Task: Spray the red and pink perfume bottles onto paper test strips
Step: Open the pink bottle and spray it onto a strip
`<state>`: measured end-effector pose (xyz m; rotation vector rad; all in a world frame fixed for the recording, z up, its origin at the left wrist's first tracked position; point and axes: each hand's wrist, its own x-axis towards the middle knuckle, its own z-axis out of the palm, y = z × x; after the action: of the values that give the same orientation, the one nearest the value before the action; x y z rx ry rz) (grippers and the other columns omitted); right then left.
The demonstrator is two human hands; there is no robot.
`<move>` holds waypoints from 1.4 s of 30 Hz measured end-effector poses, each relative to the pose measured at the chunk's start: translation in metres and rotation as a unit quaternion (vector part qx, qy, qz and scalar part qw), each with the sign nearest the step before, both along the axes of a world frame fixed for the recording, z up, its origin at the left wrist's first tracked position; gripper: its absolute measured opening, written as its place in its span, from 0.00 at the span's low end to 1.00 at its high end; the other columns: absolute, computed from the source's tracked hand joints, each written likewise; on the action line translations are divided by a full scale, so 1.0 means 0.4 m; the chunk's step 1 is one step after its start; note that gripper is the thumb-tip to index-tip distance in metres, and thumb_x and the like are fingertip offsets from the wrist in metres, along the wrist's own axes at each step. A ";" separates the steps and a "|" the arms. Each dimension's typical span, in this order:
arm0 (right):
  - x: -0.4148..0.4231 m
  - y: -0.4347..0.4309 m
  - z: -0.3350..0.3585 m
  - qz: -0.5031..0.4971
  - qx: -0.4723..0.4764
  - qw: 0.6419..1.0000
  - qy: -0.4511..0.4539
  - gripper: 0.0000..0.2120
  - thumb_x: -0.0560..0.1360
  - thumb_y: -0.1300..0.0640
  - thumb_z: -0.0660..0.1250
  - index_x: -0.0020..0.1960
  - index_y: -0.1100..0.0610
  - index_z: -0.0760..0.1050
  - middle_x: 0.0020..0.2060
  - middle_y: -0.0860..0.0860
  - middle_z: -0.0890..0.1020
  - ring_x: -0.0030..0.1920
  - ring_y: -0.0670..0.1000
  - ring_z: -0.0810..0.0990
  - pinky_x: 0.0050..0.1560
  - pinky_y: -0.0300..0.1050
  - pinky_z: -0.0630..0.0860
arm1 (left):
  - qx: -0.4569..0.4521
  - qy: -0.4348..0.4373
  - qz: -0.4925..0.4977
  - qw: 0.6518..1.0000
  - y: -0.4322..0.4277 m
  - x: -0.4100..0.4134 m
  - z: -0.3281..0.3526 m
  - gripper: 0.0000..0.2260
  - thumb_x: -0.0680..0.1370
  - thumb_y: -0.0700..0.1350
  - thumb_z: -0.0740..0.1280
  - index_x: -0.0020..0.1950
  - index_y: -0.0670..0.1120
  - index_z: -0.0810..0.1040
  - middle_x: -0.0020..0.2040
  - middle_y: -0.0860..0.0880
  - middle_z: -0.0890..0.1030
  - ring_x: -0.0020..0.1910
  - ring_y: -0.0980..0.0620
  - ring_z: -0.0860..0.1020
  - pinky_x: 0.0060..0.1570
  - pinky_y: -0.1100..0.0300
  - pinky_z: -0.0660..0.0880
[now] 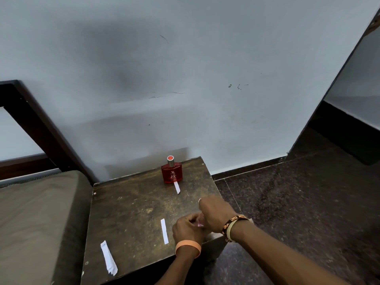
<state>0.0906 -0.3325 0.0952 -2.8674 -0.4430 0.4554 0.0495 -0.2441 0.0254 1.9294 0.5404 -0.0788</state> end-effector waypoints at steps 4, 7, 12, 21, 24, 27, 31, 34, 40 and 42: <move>-0.005 -0.016 0.000 -0.046 0.014 0.999 -0.004 0.09 0.75 0.53 0.71 0.45 0.60 0.80 0.42 0.57 0.82 0.45 0.56 0.81 0.40 0.44 0.70 | -0.023 0.003 0.001 1.000 0.001 0.004 -0.010 0.07 0.62 0.43 0.78 0.32 0.55 0.83 0.29 0.59 0.81 0.33 0.60 0.81 0.38 0.62 0.79; -0.009 0.000 0.001 -0.005 -0.009 1.000 -0.002 0.08 0.77 0.57 0.68 0.50 0.62 0.80 0.49 0.59 0.82 0.51 0.58 0.81 0.46 0.47 0.75 | -0.011 0.000 -0.009 1.000 0.001 0.005 -0.015 0.07 0.63 0.43 0.77 0.38 0.51 0.85 0.31 0.58 0.83 0.33 0.62 0.80 0.38 0.63 0.79; -0.001 0.014 0.017 0.040 -0.030 0.999 0.006 0.11 0.77 0.57 0.68 0.56 0.62 0.78 0.54 0.59 0.81 0.56 0.59 0.80 0.54 0.49 0.76 | 0.013 -0.012 -0.015 1.000 0.001 -0.001 -0.002 0.06 0.62 0.44 0.76 0.36 0.53 0.84 0.30 0.59 0.82 0.30 0.66 0.77 0.31 0.69 0.72; -0.010 0.010 0.011 0.008 -0.015 1.000 -0.008 0.07 0.76 0.59 0.69 0.50 0.63 0.79 0.49 0.60 0.82 0.52 0.59 0.81 0.48 0.48 0.76 | -0.006 -0.005 0.000 1.000 -0.002 0.003 -0.014 0.06 0.64 0.42 0.76 0.40 0.49 0.86 0.33 0.57 0.84 0.33 0.63 0.80 0.37 0.65 0.78; -0.008 0.016 0.017 0.038 -0.030 0.999 -0.002 0.10 0.77 0.57 0.67 0.53 0.63 0.78 0.51 0.60 0.81 0.53 0.59 0.80 0.51 0.49 0.77 | 0.008 -0.015 -0.002 1.000 -0.002 -0.003 -0.008 0.05 0.64 0.43 0.76 0.38 0.51 0.85 0.30 0.59 0.82 0.30 0.66 0.78 0.30 0.71 0.72; -0.009 0.006 0.019 0.000 0.006 1.000 -0.005 0.12 0.75 0.53 0.69 0.52 0.61 0.78 0.49 0.58 0.81 0.49 0.57 0.80 0.49 0.47 0.78 | 0.007 -0.010 -0.001 1.000 0.000 -0.003 -0.005 0.05 0.65 0.42 0.74 0.39 0.51 0.85 0.32 0.56 0.84 0.32 0.63 0.79 0.33 0.66 0.76; -0.011 -0.013 0.013 -0.062 0.031 0.998 -0.001 0.11 0.73 0.50 0.73 0.42 0.58 0.78 0.38 0.53 0.79 0.40 0.53 0.78 0.38 0.41 0.71 | -0.012 0.004 -0.002 1.000 0.000 -0.003 -0.006 0.07 0.64 0.42 0.77 0.38 0.52 0.85 0.31 0.58 0.82 0.33 0.63 0.80 0.34 0.67 0.77; -0.014 -0.002 0.011 -0.025 0.014 1.000 -0.008 0.09 0.76 0.54 0.70 0.47 0.61 0.80 0.42 0.56 0.80 0.44 0.55 0.78 0.41 0.43 0.69 | -0.008 0.003 -0.001 1.000 -0.001 0.000 -0.011 0.07 0.64 0.41 0.77 0.39 0.51 0.85 0.34 0.56 0.84 0.34 0.64 0.80 0.36 0.67 0.77; -0.011 0.003 0.012 -0.005 -0.004 1.000 -0.011 0.09 0.77 0.55 0.69 0.51 0.60 0.79 0.49 0.57 0.82 0.49 0.56 0.80 0.47 0.47 0.76 | 0.012 0.004 -0.009 1.000 -0.002 -0.003 -0.010 0.06 0.65 0.42 0.76 0.40 0.49 0.85 0.33 0.57 0.83 0.34 0.62 0.79 0.33 0.72 0.72; -0.010 -0.004 0.017 -0.022 0.003 1.000 -0.013 0.12 0.76 0.51 0.69 0.54 0.59 0.79 0.49 0.56 0.82 0.50 0.57 0.81 0.47 0.47 0.76 | 0.010 0.004 -0.002 1.000 -0.002 -0.002 -0.006 0.03 0.65 0.43 0.76 0.37 0.50 0.84 0.28 0.60 0.79 0.31 0.64 0.78 0.29 0.75 0.68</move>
<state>0.0867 -0.3341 0.1019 -2.8735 -0.3828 0.4092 0.0487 -0.2451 0.0231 1.9514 0.5450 -0.0847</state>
